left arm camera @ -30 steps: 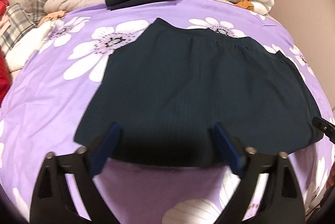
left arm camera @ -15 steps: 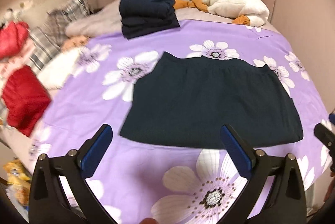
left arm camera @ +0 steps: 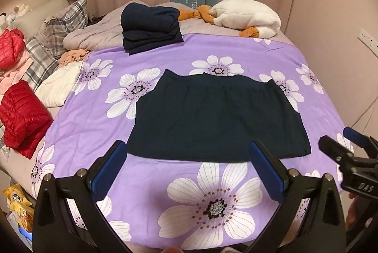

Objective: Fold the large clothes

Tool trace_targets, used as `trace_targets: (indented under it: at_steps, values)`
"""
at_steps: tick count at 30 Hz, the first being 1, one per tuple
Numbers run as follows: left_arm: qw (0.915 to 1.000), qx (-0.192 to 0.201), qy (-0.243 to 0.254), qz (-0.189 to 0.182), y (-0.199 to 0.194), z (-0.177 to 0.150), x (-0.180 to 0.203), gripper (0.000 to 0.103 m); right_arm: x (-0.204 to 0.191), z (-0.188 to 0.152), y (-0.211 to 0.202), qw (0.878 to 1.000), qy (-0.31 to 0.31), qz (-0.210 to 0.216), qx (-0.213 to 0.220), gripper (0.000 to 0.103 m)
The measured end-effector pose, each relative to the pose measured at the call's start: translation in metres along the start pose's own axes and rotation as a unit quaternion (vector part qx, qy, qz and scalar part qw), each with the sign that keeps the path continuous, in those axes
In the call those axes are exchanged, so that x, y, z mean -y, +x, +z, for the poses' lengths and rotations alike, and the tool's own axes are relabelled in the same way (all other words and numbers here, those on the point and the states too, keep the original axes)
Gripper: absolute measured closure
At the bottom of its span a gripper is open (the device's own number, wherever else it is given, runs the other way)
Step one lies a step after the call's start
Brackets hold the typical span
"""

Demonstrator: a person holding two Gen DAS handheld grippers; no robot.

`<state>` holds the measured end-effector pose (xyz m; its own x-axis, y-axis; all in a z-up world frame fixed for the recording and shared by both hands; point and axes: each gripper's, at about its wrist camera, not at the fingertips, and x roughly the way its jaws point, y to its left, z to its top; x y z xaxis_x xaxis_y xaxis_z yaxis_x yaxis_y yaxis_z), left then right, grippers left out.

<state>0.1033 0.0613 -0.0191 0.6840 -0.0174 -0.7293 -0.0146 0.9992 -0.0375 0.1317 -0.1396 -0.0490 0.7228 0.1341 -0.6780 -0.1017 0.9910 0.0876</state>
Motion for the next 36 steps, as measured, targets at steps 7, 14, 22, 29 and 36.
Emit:
trace_targets:
  at_steps: [7, 14, 22, 29, 36]
  values:
    - [0.9999, -0.012, -0.001, 0.011, 0.006, -0.004, -0.003, 0.000, -0.008, -0.006, -0.005, 1.000, -0.003, -0.003, -0.005, 0.001]
    - [0.9997, -0.020, -0.006, 0.013, 0.007, -0.006, -0.004, 0.000, -0.009, -0.006, -0.007, 1.000, -0.009, -0.008, -0.002, 0.001]
    - [0.9993, -0.024, 0.002, 0.030, 0.009, -0.006, 0.002, 0.000, -0.006, -0.008, -0.004, 1.000, -0.006, -0.002, -0.004, 0.001]
    - [0.9992, -0.025, 0.004, 0.030, 0.010, -0.008, 0.006, 0.000, 0.002, -0.010, -0.006, 1.000, 0.006, -0.004, -0.004, 0.001]
    - [0.9992, -0.022, 0.004, 0.034, 0.011, -0.008, 0.006, 0.000, 0.004, -0.010, -0.005, 1.000, 0.008, -0.006, -0.007, 0.001]
